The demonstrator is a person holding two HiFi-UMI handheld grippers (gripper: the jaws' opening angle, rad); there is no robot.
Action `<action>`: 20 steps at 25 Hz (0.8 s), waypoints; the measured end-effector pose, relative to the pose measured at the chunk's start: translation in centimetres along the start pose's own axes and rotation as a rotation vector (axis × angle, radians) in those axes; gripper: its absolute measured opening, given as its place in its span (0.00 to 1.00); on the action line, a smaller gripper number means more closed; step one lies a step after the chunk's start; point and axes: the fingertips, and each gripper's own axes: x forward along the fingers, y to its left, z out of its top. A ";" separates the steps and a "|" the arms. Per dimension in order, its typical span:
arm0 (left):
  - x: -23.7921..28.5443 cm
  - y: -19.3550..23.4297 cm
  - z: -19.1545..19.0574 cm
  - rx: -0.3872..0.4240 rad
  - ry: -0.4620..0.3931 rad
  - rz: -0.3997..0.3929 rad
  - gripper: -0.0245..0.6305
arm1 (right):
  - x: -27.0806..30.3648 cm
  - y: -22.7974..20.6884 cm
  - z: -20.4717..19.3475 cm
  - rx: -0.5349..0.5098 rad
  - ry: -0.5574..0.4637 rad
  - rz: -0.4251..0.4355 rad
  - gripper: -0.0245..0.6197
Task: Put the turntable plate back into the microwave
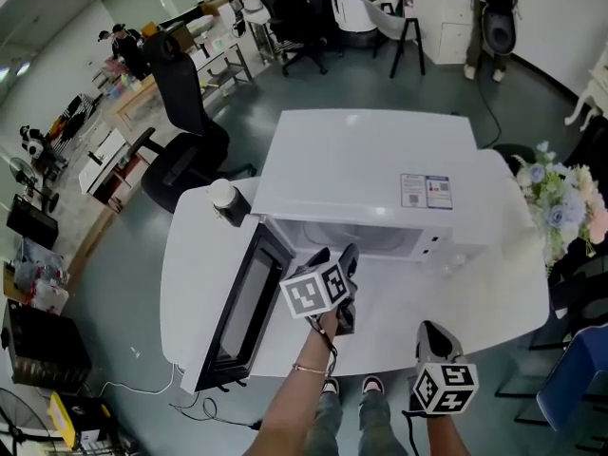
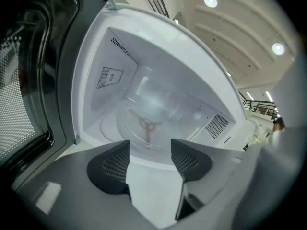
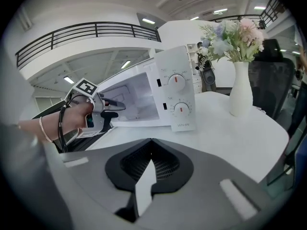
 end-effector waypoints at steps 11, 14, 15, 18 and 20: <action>-9.4 -2.1 -0.4 0.096 -0.019 -0.068 0.34 | -2.9 2.8 2.5 0.003 -0.063 0.014 0.05; -12.1 -2.5 0.3 0.112 -0.046 -0.083 0.26 | -3.7 3.8 3.5 0.010 -0.087 0.031 0.05; -13.1 -2.6 0.7 0.118 -0.060 -0.088 0.22 | -4.0 4.1 3.9 0.014 -0.095 0.039 0.05; -16.1 -3.0 1.7 0.146 -0.104 -0.096 0.10 | -5.2 5.2 5.3 0.009 -0.127 0.056 0.05; -17.8 -3.3 2.1 0.159 -0.132 -0.100 0.07 | -6.0 5.8 6.3 -0.003 -0.151 0.065 0.05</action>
